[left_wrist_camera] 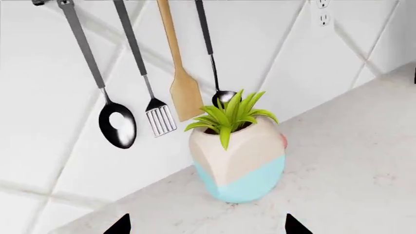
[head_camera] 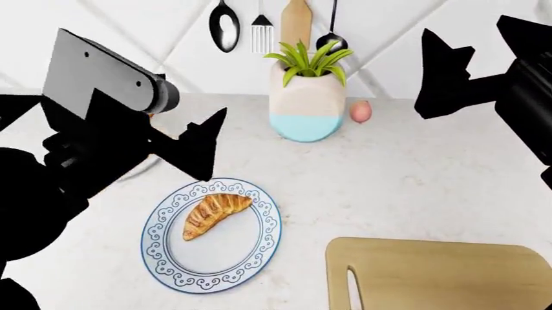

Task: From the different types of pastries on the counter, select a croissant and place it on the cutting board. Then retrieve a jar of jam from the cabinet and place it alongside the croissant on the cutting board.

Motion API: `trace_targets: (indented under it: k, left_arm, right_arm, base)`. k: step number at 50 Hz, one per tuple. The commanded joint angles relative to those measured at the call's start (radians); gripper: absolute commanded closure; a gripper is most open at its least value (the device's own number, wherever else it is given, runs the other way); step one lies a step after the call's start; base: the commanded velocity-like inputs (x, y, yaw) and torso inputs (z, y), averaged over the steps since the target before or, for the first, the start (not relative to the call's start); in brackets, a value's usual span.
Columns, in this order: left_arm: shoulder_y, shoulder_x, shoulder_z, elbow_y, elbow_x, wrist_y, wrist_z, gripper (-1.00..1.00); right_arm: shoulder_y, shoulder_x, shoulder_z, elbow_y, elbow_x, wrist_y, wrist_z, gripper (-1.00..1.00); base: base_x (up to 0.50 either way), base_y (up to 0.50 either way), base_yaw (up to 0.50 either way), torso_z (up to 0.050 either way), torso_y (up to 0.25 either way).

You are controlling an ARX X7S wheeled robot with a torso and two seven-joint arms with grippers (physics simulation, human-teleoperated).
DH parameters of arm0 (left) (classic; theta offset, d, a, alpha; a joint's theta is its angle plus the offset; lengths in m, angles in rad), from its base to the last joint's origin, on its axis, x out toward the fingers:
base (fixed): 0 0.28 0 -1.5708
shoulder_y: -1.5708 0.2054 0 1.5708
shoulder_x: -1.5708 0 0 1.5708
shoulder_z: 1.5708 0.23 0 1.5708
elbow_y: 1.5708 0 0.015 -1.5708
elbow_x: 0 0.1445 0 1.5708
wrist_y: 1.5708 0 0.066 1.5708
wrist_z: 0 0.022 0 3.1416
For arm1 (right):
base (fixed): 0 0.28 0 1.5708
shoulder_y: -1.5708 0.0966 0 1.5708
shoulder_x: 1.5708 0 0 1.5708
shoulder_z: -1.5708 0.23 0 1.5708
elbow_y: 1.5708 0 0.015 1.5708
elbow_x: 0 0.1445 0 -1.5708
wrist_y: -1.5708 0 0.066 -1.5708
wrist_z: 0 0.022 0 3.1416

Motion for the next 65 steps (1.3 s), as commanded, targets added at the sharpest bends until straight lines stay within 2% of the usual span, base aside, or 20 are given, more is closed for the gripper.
trace_targets:
  k: [1, 9, 11, 15, 35, 53, 65]
  left_arm:
    - [-0.013, -0.092, 0.072, -0.118, -0.248, -0.018, -0.047, -1.00]
    - [-0.050, -0.183, 0.197, -0.140, -0.415, -0.016, -0.106, -1.00]
    - [-0.061, -0.209, 0.237, -0.118, -0.386, 0.012, -0.058, -1.00]
    - [-0.075, -0.231, 0.280, -0.124, -0.376, 0.016, -0.035, -1.00]
    - [-0.040, -0.306, 0.367, -0.152, -0.467, 0.026, -0.053, -1.00]
    - [0.026, -0.309, 0.474, -0.189, -0.327, 0.130, 0.021, -1.00]
    - [0.014, -0.306, 0.535, -0.244, -0.244, 0.165, 0.056, -1.00]
  right_arm:
    - [-0.010, 0.010, -0.024, 0.013, -0.007, -0.038, 0.003, -1.00]
    - [-0.001, 0.015, -0.041, 0.021, -0.002, -0.042, 0.013, -1.00]
    - [0.001, 0.016, -0.047, 0.020, -0.002, -0.045, 0.013, -1.00]
    - [0.001, 0.018, -0.057, 0.020, -0.003, -0.055, 0.012, -1.00]
    - [0.002, 0.057, -0.119, 0.030, -0.036, -0.076, 0.023, -1.00]
    - [-0.005, 0.065, -0.146, 0.040, -0.047, -0.111, 0.020, -1.00]
    - [-0.015, 0.068, -0.161, 0.047, -0.056, -0.133, 0.017, -1.00]
  base:
    - [0.00, 0.00, 0.00, 0.000, 0.000]
    - [0.00, 0.00, 0.00, 0.000, 0.000]
    - [0.00, 0.00, 0.00, 0.000, 0.000]
    - [0.00, 0.00, 0.00, 0.000, 0.000]
    - [0.00, 0.00, 0.00, 0.000, 0.000]
    - [0.00, 0.00, 0.00, 0.000, 0.000]
    - [0.00, 0.00, 0.00, 0.000, 0.000]
